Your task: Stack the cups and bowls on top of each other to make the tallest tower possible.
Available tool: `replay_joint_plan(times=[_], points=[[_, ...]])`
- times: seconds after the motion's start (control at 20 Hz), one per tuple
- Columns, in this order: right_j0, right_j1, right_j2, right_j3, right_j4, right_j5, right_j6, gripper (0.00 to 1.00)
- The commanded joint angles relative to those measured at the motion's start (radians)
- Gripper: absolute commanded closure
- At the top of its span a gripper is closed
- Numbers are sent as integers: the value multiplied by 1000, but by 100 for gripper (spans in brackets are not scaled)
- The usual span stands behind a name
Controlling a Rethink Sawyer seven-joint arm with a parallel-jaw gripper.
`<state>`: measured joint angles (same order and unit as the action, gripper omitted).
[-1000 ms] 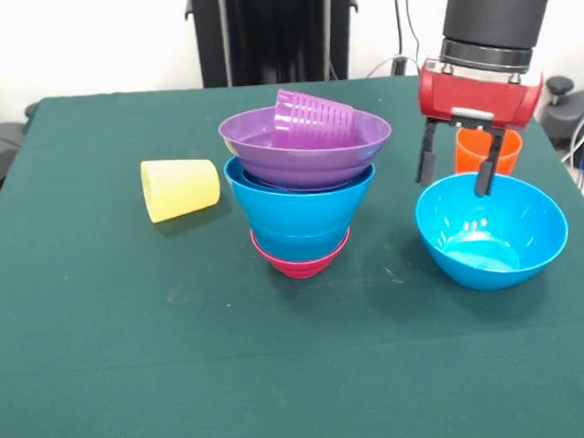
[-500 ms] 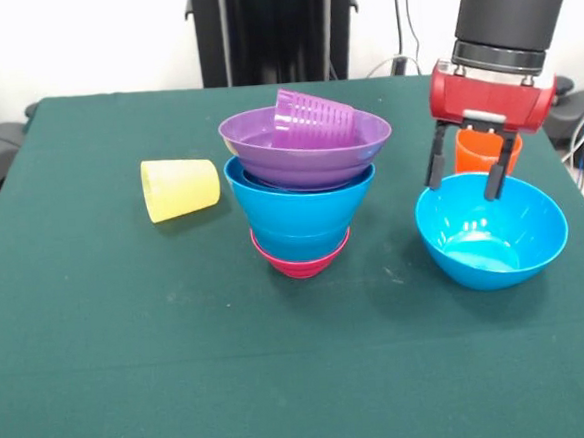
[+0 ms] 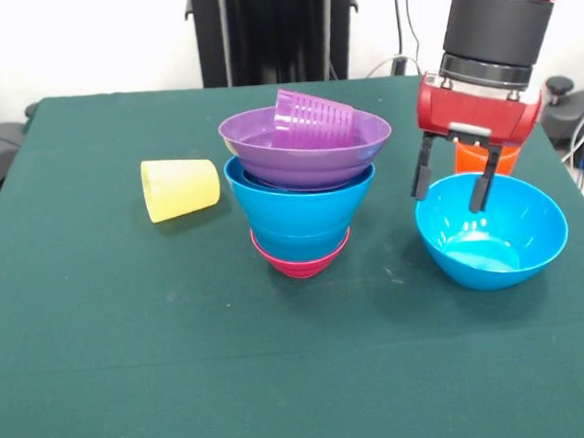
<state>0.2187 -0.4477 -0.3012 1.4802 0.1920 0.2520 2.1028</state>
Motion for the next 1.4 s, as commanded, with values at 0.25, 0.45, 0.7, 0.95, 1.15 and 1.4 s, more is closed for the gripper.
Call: replay_joint_plan(times=[0.25,0.45,0.7,0.95,1.15,1.4], points=[[35,61,80,-107,53,83,148,0],[54,90,74,-146,68,100,150,0],[60,104,76,-139,70,79,138,0],[58,115,78,-125,65,43,135,0],[68,123,75,-132,74,39,148,0],[51,109,89,-110,65,28,134,0]])
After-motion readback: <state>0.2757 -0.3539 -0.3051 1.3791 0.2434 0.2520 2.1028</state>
